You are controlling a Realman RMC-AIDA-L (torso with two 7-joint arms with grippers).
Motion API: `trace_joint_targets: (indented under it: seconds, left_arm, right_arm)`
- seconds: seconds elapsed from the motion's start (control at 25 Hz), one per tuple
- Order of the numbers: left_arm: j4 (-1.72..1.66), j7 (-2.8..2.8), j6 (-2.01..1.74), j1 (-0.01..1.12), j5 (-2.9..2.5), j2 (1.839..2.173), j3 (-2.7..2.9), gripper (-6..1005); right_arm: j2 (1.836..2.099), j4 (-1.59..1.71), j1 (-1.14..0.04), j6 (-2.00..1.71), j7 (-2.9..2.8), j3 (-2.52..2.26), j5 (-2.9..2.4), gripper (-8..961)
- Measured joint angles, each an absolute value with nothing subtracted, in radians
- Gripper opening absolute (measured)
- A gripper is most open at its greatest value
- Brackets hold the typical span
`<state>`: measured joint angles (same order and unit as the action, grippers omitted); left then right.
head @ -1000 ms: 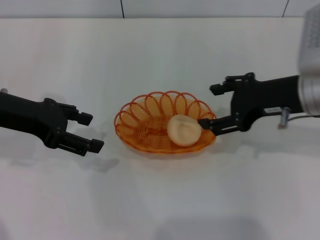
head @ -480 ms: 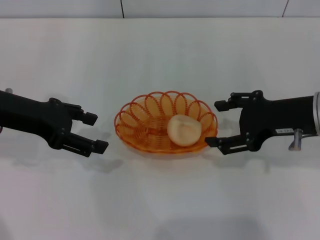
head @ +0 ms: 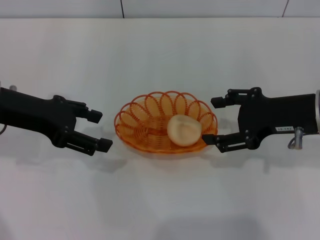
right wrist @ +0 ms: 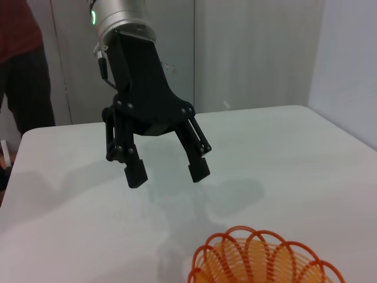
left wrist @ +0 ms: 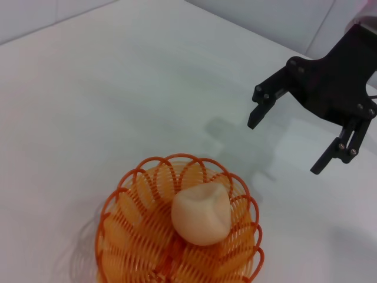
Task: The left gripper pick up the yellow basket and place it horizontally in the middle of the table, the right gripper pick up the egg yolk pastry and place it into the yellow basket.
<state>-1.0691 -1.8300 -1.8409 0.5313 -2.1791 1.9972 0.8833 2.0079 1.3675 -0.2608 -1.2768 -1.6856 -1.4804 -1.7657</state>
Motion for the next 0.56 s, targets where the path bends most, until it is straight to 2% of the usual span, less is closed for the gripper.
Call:
trace_joint_targets:
  seconds: [0.56]
  left_arm:
    - [-1.071, -1.831, -1.842, 0.532, -2.179, 1.996, 0.886, 885]
  right_arm:
    - [2.008, 1.372, -0.267, -1.304, -1.693, -1.471, -1.764, 828]
